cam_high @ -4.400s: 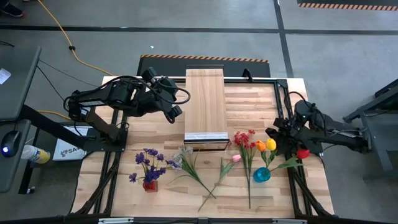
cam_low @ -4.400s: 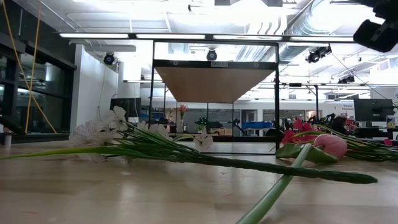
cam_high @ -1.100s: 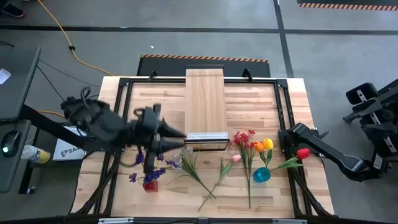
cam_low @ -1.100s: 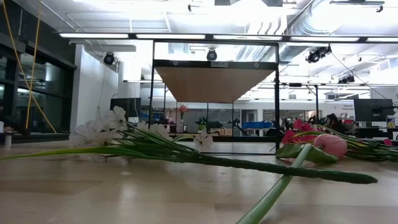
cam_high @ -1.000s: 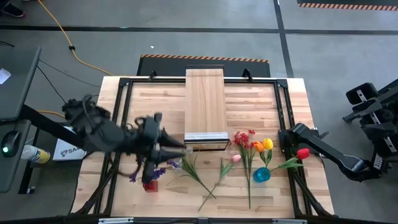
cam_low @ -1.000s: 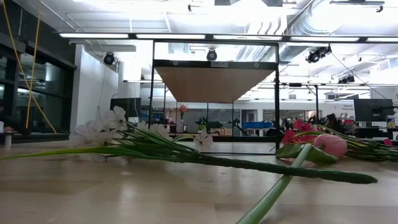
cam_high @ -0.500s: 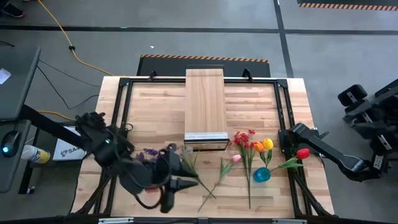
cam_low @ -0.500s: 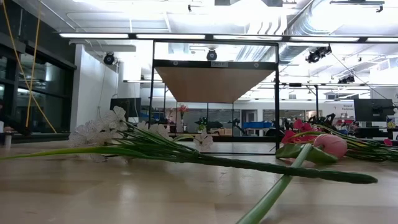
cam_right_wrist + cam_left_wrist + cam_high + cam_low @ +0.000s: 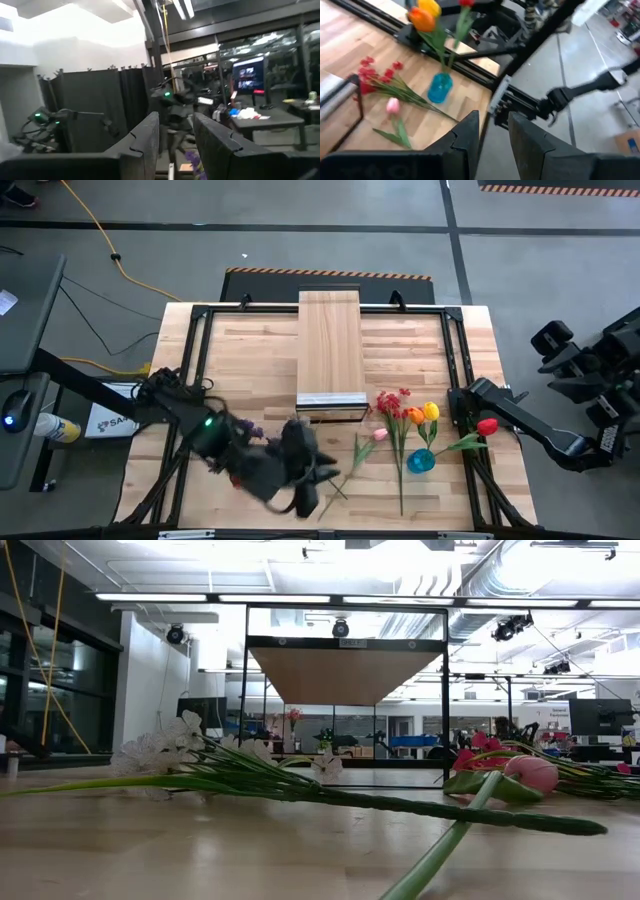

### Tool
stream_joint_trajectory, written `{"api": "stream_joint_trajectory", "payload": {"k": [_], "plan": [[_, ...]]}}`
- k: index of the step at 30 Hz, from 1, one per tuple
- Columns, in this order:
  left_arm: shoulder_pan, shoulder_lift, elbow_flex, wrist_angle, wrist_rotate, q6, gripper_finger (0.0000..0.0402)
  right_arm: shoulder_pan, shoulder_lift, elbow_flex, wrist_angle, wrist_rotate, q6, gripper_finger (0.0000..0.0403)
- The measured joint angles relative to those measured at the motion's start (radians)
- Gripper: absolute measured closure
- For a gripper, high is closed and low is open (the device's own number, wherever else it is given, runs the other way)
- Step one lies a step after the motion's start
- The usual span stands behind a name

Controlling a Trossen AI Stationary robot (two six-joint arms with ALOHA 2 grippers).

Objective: Pick and place flowers into a vace then onto a shelf
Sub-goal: Put the pink tulip into the red vase

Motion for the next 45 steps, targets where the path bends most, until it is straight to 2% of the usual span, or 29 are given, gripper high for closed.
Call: {"api": "stream_joint_trajectory", "payload": {"k": [2,8,18,30,37,45], "plan": [[0.045,0.000,0.000,-0.001,0.044,0.001,0.0263,0.000,0.000,0.000,0.000,-0.019,0.019,0.0289],[0.198,0.023,0.003,-0.003,0.337,0.008,0.0263,0.000,0.000,0.000,-0.002,-0.067,0.024,0.0289],[0.299,0.174,0.000,-0.046,0.581,0.035,0.0263,0.000,0.000,0.000,-0.002,-0.117,0.042,0.0289],[0.320,0.301,-0.001,-0.069,0.640,0.060,0.0263,0.000,0.000,0.000,-0.002,-0.117,0.042,0.0289],[0.337,0.309,0.000,-0.090,0.625,0.097,0.0263,0.000,0.000,0.000,-0.002,-0.117,0.042,0.0289],[0.369,0.309,-0.021,-0.072,0.676,0.173,0.0263,0.000,0.000,0.000,-0.002,-0.117,0.042,0.0289]]}}
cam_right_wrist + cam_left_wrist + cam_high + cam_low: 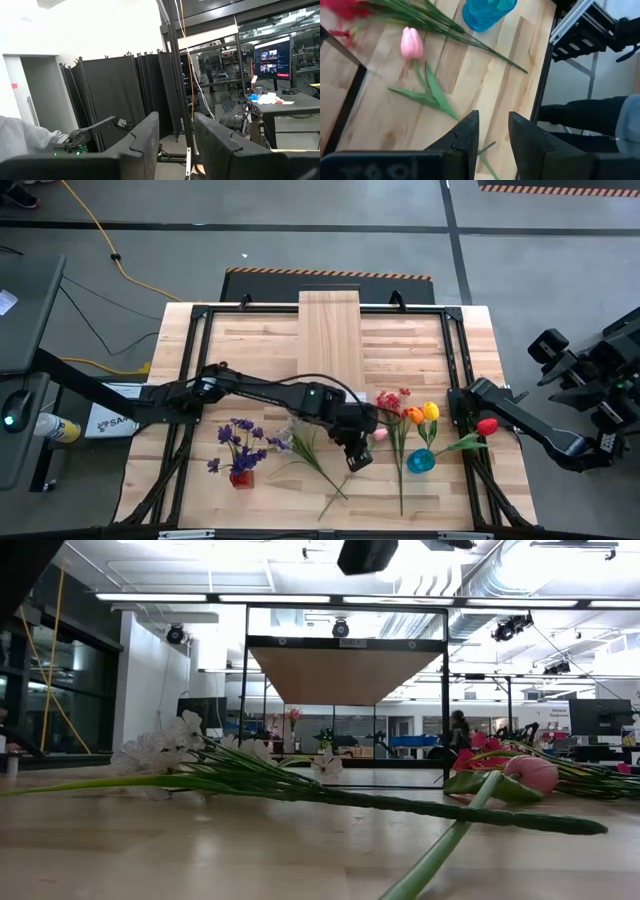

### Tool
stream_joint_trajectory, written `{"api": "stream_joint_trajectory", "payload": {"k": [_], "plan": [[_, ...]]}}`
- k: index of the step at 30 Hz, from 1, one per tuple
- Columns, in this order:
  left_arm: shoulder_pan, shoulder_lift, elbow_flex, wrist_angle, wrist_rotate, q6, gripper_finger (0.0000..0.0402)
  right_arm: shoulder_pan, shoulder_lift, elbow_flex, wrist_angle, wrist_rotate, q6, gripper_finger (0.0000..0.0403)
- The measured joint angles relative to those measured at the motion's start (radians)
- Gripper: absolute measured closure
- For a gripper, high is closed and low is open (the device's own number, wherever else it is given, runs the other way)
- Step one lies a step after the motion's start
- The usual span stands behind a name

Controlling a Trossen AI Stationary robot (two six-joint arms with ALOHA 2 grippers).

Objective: Pick and place flowers into a vace then onto a shelf
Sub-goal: Put the pink tulip into the red vase

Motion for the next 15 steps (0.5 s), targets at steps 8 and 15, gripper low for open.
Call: {"api": "stream_joint_trajectory", "payload": {"k": [8,15], "plan": [[-0.002,-0.002,-0.048,-0.004,0.042,0.052,0.0263,0.000,0.000,0.000,-0.001,0.000,0.000,0.0289],[-0.003,-0.002,-0.114,0.030,0.047,0.052,0.0263,0.000,0.000,0.000,-0.001,0.000,0.000,0.0289]]}}
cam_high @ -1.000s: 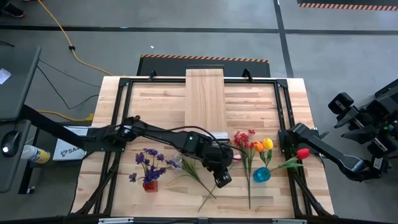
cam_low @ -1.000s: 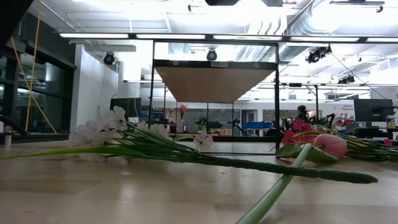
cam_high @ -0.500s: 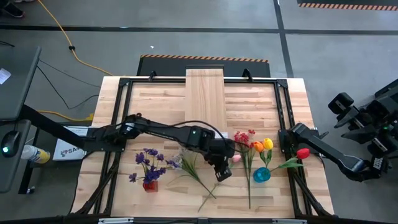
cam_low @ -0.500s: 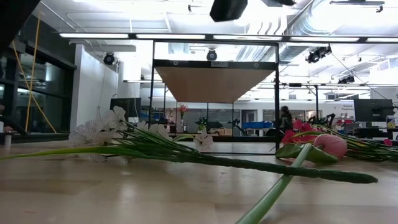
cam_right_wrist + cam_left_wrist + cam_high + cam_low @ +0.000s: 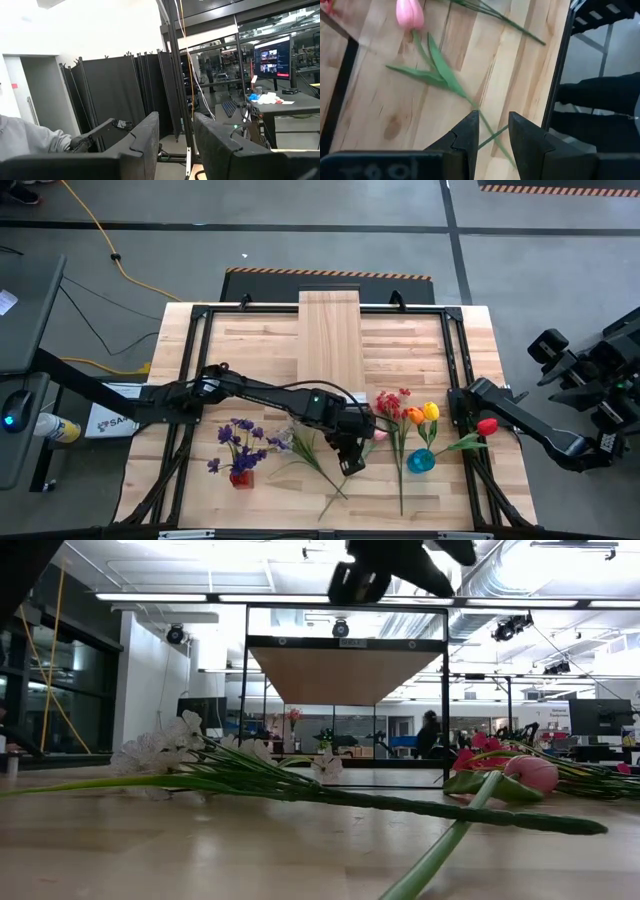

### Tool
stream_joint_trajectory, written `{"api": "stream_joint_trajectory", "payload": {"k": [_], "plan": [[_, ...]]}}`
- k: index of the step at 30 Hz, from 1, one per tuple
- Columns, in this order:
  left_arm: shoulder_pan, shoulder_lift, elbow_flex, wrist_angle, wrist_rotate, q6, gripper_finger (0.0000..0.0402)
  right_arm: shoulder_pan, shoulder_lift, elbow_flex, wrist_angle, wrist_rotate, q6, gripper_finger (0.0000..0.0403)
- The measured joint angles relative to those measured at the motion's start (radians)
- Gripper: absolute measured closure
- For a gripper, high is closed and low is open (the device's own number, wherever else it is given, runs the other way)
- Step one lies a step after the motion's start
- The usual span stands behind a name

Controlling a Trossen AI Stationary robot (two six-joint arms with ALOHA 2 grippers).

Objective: Pick and place flowers into a vace then onto a shelf
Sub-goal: Put the pink tulip into the red vase

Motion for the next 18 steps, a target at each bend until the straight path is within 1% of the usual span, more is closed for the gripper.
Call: {"api": "stream_joint_trajectory", "payload": {"k": [2,5,13,18], "plan": [[0.000,0.000,-0.025,0.053,0.006,-0.001,0.0263,0.000,0.000,0.000,0.000,0.000,0.000,0.0289],[0.000,0.001,-0.037,0.091,0.023,-0.007,0.0263,0.000,0.000,0.000,0.000,0.010,0.000,0.0289],[0.000,0.001,-0.036,0.064,0.032,-0.008,0.0263,0.000,0.000,0.000,-0.003,0.022,0.000,0.0289],[-0.012,0.005,-0.036,0.062,0.054,0.011,0.0263,0.000,0.000,0.000,-0.006,0.023,0.000,0.0289]]}}
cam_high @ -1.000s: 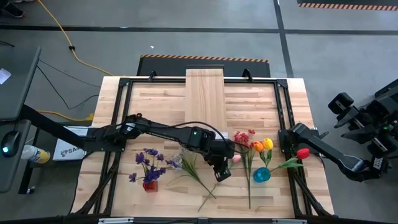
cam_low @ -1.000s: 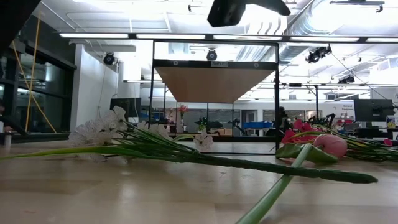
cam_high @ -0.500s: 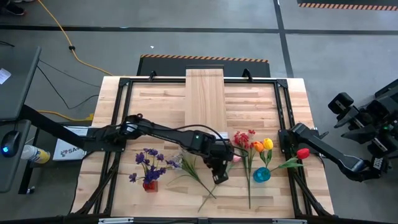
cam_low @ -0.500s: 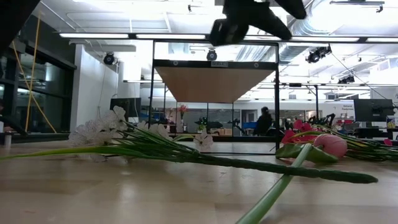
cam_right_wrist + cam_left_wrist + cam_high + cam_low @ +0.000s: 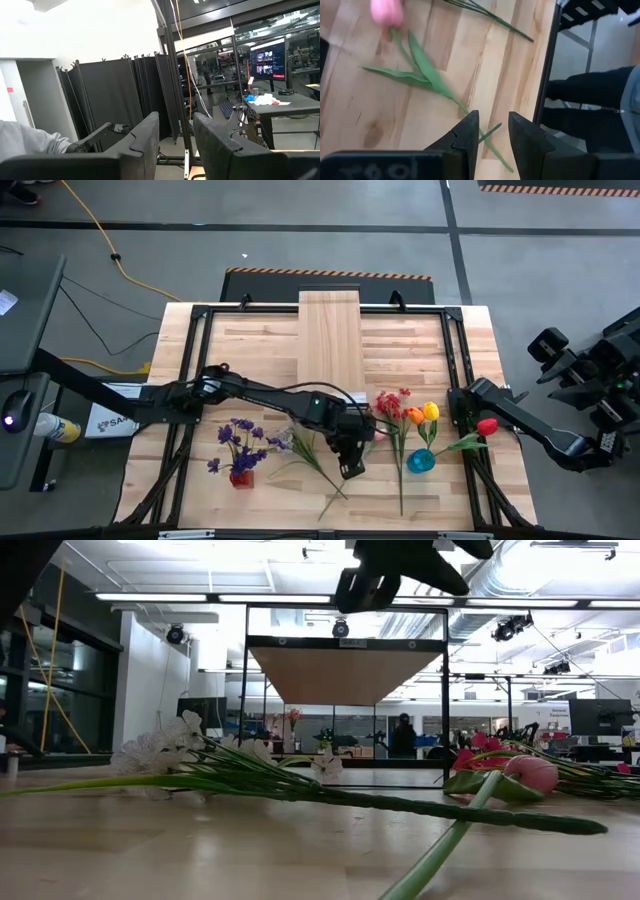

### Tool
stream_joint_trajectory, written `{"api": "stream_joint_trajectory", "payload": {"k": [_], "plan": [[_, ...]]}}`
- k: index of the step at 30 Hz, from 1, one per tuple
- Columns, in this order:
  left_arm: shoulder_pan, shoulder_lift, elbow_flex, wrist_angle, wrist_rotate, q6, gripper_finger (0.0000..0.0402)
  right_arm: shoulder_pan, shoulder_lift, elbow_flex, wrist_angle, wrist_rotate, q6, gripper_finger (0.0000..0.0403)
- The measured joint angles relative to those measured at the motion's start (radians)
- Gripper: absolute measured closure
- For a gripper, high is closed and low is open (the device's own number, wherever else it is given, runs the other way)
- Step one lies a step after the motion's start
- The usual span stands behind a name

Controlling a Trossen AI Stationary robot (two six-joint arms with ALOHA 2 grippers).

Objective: Pick and place flowers into a vace then onto a shelf
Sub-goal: Put the pink tulip into the red vase

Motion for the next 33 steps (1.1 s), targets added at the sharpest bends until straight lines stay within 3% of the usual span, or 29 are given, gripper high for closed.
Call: {"api": "stream_joint_trajectory", "payload": {"k": [19,33], "plan": [[-0.034,0.121,0.003,0.078,0.077,-0.024,0.0263,0.000,0.000,0.000,-0.002,0.000,0.000,0.0289],[-0.039,0.126,0.002,0.056,0.068,-0.022,0.0263,0.000,0.000,0.000,-0.017,0.000,0.000,0.0289]]}}
